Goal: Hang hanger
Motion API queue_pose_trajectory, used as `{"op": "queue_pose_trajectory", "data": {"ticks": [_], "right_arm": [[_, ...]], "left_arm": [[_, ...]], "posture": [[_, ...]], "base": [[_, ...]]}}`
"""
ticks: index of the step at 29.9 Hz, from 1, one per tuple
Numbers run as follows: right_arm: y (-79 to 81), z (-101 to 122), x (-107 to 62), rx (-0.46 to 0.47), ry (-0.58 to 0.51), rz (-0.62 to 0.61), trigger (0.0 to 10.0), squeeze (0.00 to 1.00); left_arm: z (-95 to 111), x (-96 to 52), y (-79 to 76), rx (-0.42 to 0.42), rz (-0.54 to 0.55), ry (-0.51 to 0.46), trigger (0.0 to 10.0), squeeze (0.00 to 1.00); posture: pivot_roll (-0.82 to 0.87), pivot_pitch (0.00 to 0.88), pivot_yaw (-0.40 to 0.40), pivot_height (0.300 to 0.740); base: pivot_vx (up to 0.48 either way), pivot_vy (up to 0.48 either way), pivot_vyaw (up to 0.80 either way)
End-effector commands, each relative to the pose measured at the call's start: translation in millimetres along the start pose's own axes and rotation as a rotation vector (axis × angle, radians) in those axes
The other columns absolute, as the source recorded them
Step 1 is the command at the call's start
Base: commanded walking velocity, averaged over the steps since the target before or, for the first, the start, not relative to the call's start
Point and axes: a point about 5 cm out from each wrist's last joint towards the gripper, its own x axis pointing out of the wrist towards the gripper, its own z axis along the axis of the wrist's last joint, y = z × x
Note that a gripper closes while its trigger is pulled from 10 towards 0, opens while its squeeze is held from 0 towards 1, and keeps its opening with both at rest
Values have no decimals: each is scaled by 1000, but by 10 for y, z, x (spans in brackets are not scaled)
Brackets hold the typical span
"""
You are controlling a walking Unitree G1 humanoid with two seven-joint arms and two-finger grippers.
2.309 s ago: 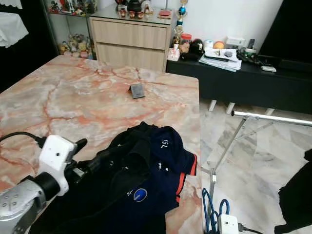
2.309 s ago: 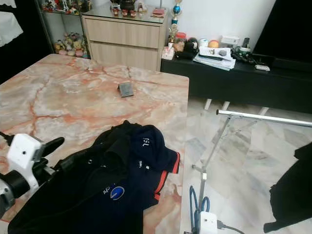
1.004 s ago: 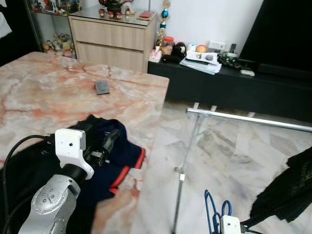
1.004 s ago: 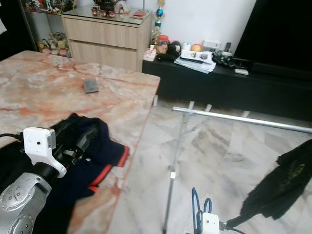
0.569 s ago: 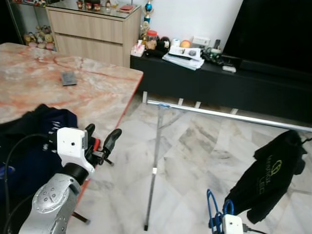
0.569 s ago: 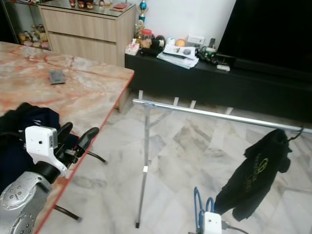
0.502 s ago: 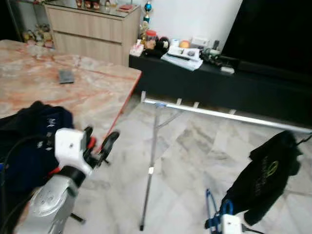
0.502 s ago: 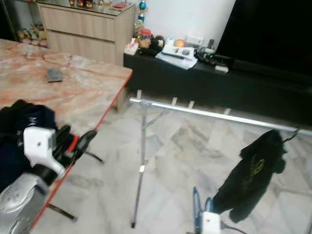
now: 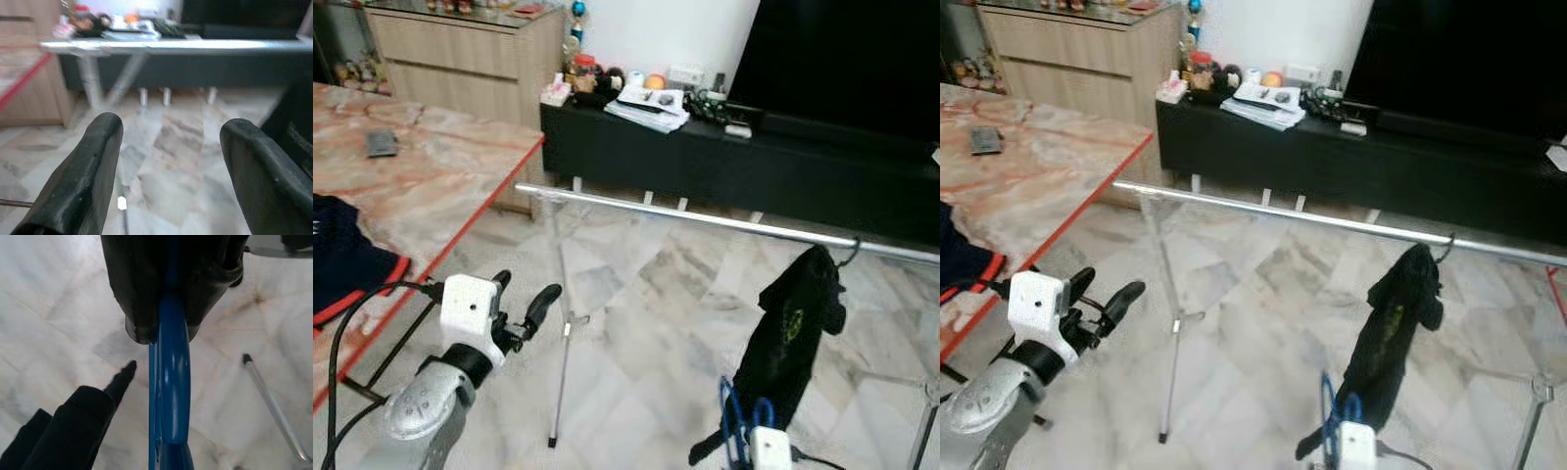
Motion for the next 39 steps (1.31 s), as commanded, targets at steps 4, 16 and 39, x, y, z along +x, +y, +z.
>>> {"op": "queue_pose_trajectory", "data": {"ticks": [4,16,39], "right_arm": [[-11,38,-2,-8,-35,10,10000,0],[114,178,18,-280,-67,135,10000,0],[320,1106,38,-466,-287,214,10000,0]], "left_arm": [[-23,50,11,25,-42,16,10000,0],[17,83,233,92,-47,27,10000,0],[-668,325,303,39,-43,191,10000,0]], "posture": [[197,20,-69,740],[211,4,-68,740],[112,33,-58,740]], "base": [[0,0,0],[0,0,0],[0,0,0]]}}
